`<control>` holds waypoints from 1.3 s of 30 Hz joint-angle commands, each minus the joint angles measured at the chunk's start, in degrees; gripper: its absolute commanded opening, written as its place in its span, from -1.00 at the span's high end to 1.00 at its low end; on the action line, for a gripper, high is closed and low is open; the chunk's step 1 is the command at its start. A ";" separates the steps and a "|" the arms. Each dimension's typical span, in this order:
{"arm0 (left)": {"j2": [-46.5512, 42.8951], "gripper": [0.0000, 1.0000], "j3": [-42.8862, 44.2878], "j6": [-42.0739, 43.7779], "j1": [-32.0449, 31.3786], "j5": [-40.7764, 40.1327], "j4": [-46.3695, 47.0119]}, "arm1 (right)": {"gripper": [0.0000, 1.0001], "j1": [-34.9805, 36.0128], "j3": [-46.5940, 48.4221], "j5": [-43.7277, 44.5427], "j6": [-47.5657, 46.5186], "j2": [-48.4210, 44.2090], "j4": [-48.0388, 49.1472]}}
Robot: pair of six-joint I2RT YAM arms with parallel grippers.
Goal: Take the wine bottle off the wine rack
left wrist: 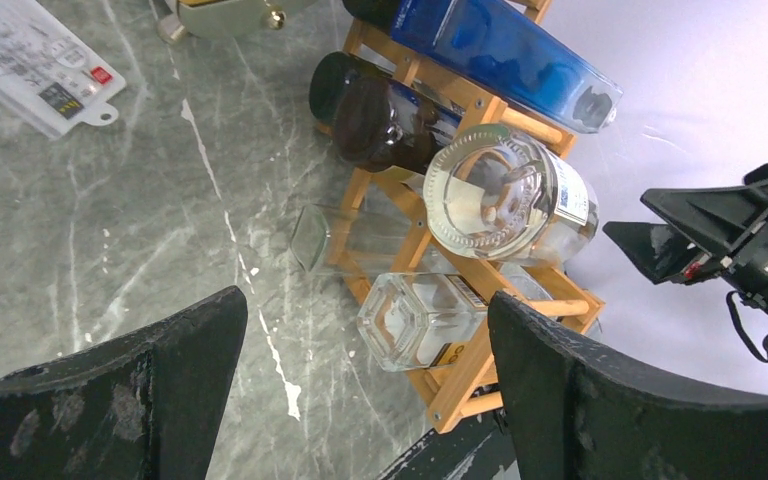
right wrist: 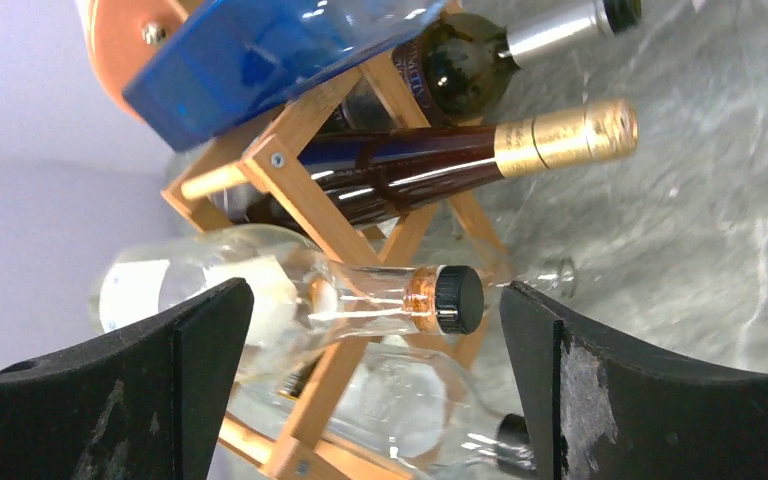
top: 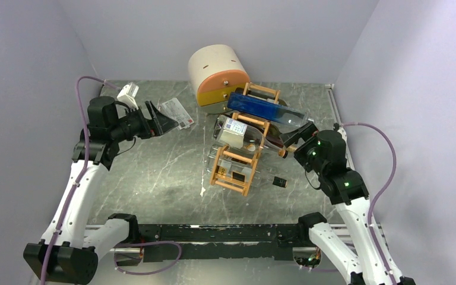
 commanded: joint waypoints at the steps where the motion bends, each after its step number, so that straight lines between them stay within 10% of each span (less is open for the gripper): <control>1: -0.22 -0.87 -1.42 -2.48 -2.22 1.02 3.85 | -1.00 -0.26 -0.19 6.19 22.92 -0.01 -6.17; 39: -3.31 -0.86 -2.46 -3.15 -4.54 -0.86 2.88 | -0.70 5.06 -1.35 -0.12 49.35 13.09 -1.04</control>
